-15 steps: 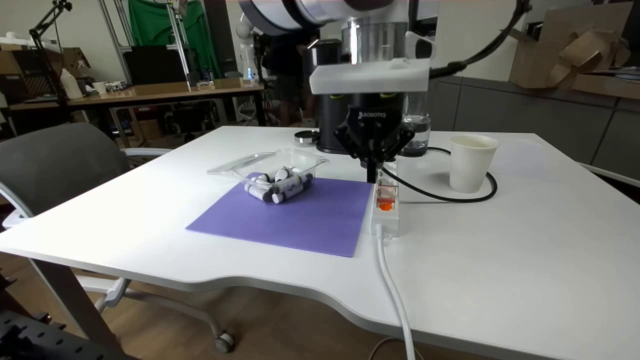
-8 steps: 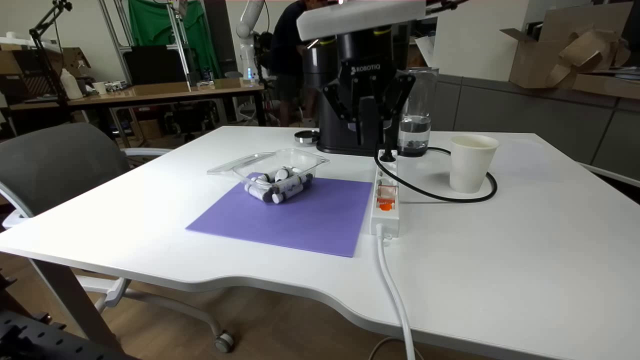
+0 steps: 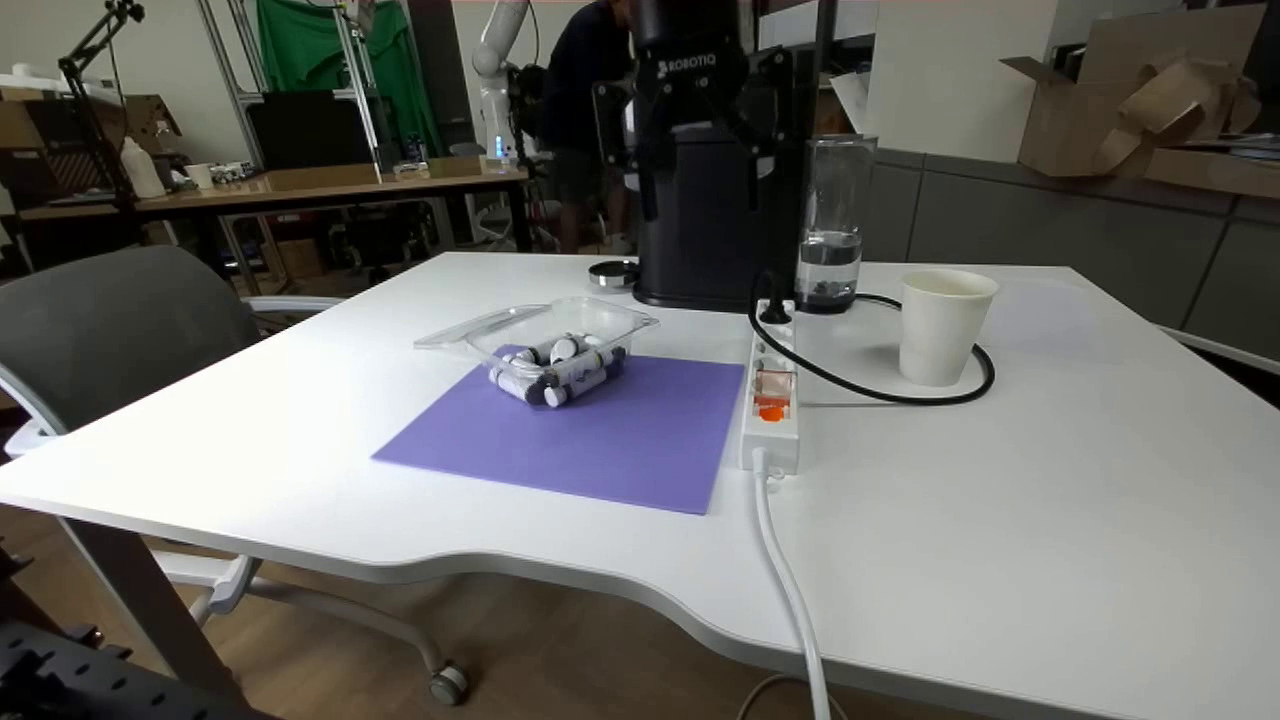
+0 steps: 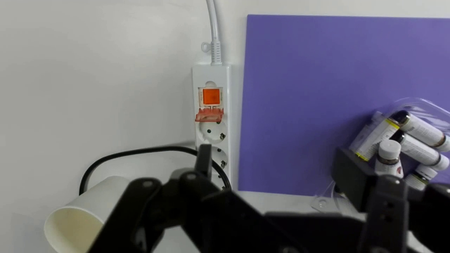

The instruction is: Turn off the big switch on the adapter

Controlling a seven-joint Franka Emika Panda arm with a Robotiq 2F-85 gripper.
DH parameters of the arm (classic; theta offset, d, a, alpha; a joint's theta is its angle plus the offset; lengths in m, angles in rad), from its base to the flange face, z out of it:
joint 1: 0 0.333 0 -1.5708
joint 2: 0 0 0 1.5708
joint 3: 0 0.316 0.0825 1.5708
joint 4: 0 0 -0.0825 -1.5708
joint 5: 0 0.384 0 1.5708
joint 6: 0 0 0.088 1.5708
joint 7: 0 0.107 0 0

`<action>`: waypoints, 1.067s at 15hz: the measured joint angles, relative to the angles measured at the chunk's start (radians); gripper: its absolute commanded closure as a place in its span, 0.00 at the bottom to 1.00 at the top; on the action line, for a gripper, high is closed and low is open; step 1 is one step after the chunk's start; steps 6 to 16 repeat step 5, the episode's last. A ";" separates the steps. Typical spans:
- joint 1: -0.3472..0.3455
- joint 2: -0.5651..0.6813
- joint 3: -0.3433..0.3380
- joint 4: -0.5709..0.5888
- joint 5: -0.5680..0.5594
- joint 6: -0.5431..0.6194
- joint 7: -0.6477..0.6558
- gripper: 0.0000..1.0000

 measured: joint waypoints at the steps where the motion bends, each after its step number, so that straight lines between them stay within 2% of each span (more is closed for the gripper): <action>1: 0.005 -0.009 0.001 0.001 -0.002 0.001 0.012 0.00; 5: 0.011 -0.025 0.001 0.001 -0.020 0.024 0.070 0.00; 16: 0.011 -0.025 0.001 0.001 -0.020 0.024 0.070 0.00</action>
